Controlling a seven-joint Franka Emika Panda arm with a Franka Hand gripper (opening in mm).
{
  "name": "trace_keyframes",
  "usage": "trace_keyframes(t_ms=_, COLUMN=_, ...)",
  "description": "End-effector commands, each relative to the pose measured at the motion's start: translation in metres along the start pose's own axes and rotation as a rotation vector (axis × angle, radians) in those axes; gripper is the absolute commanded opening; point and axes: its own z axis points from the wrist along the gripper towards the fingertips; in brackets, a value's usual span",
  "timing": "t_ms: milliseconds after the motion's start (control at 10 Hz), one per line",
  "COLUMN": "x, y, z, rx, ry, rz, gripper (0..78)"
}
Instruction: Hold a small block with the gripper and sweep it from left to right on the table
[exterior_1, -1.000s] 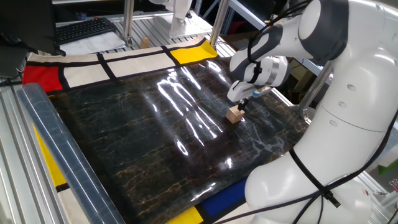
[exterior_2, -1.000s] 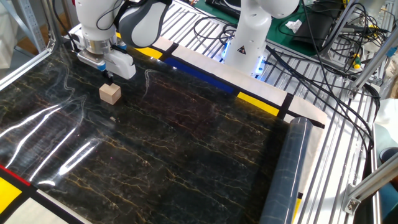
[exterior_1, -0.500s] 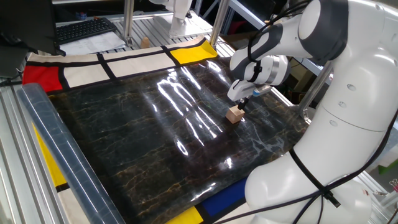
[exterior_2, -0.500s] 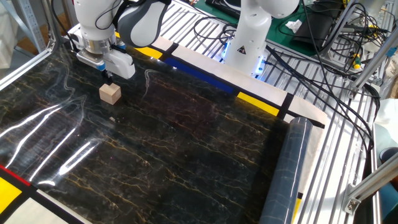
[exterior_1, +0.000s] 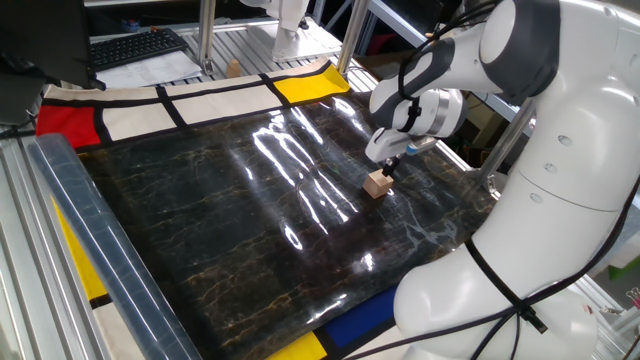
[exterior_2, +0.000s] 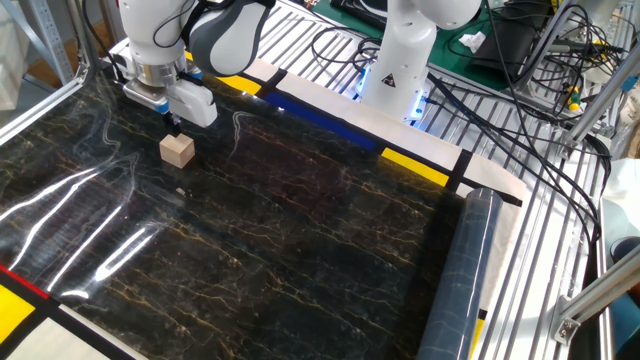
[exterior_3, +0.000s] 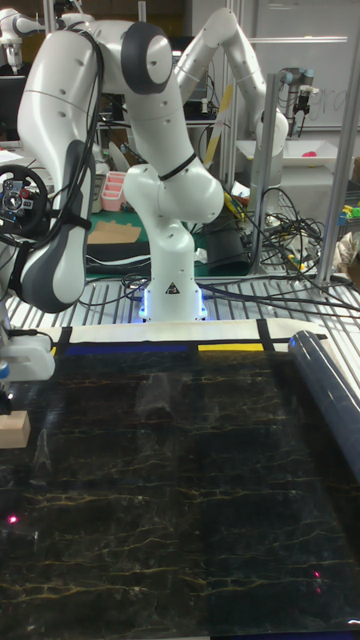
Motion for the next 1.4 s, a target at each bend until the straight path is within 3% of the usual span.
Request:
trace_keyframes(t_ms=100, x=-0.0006, y=-0.0007, z=-0.0012, rx=0.002, ry=-0.005, rz=0.014, gripper=77.4)
trace_keyframes(t_ms=1400, x=-0.0006, y=-0.0007, z=-0.0012, rx=0.002, ry=-0.005, rz=0.014, gripper=77.4)
